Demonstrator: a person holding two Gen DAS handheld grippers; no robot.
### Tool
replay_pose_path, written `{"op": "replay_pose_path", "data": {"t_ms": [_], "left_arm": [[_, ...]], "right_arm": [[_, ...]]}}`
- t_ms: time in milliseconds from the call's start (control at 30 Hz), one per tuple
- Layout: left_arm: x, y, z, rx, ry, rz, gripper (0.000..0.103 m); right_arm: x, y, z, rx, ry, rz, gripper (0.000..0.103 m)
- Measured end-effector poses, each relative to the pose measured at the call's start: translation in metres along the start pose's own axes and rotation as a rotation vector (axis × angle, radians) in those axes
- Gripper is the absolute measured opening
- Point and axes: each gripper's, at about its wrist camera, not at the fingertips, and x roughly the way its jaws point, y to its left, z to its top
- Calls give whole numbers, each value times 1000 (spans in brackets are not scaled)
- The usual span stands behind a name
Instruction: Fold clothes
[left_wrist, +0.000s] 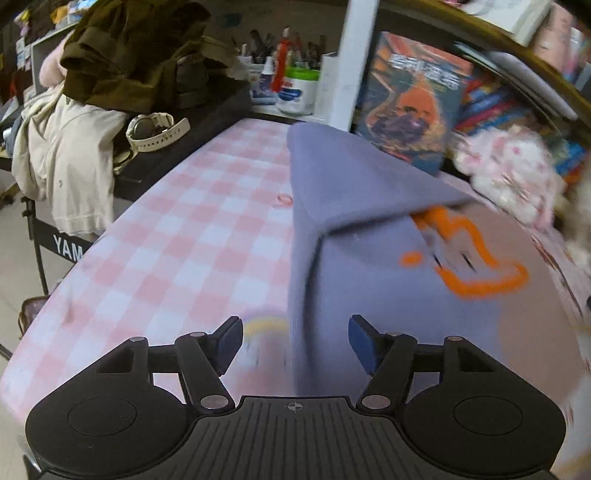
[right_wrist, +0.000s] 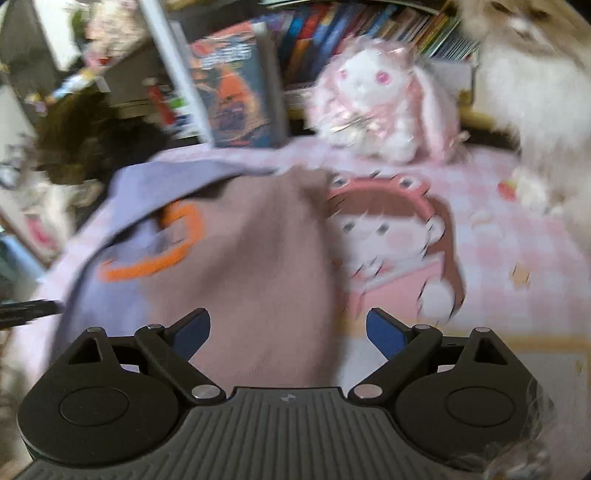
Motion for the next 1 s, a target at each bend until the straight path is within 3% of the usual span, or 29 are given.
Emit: {"op": "replay_pose_path", "data": {"t_ms": [200, 267, 300, 367, 400, 467, 567, 700, 767, 800, 833, 933, 1000], "left_arm": [[47, -12, 28, 17, 67, 7, 64], [55, -15, 29, 15, 83, -19, 53], [57, -16, 29, 13, 88, -40, 43], [61, -18, 30, 7, 94, -80, 15], [62, -18, 32, 4, 93, -92, 12], [62, -23, 38, 15, 83, -114, 9], [51, -44, 49, 88, 15, -178, 9], [2, -67, 65, 149, -181, -359, 9], [-19, -67, 68, 193, -217, -396, 9], [-19, -62, 65, 229, -199, -379, 9], [-9, -54, 60, 256, -143, -340, 9], [35, -24, 37, 212, 71, -227, 5], [45, -16, 24, 220, 114, -187, 5]], "right_arm": [[59, -2, 27, 64, 23, -39, 69], [75, -3, 34, 90, 28, -41, 62], [84, -3, 37, 102, 30, -41, 52], [89, 0, 38, 126, 45, -25, 32], [89, 3, 38, 122, 59, -36, 18], [82, 6, 39, 118, 62, -32, 13], [51, 0, 49, 174, -41, -27, 9], [-27, -9, 68, 259, -296, -106, 8], [-72, -8, 66, 275, -398, -127, 8], [-90, -6, 60, 268, -405, -121, 8], [-102, -5, 51, 259, -381, -115, 8], [-84, -8, 5, 265, -72, -86, 8], [-59, -13, -32, 322, 101, -96, 8]]}}
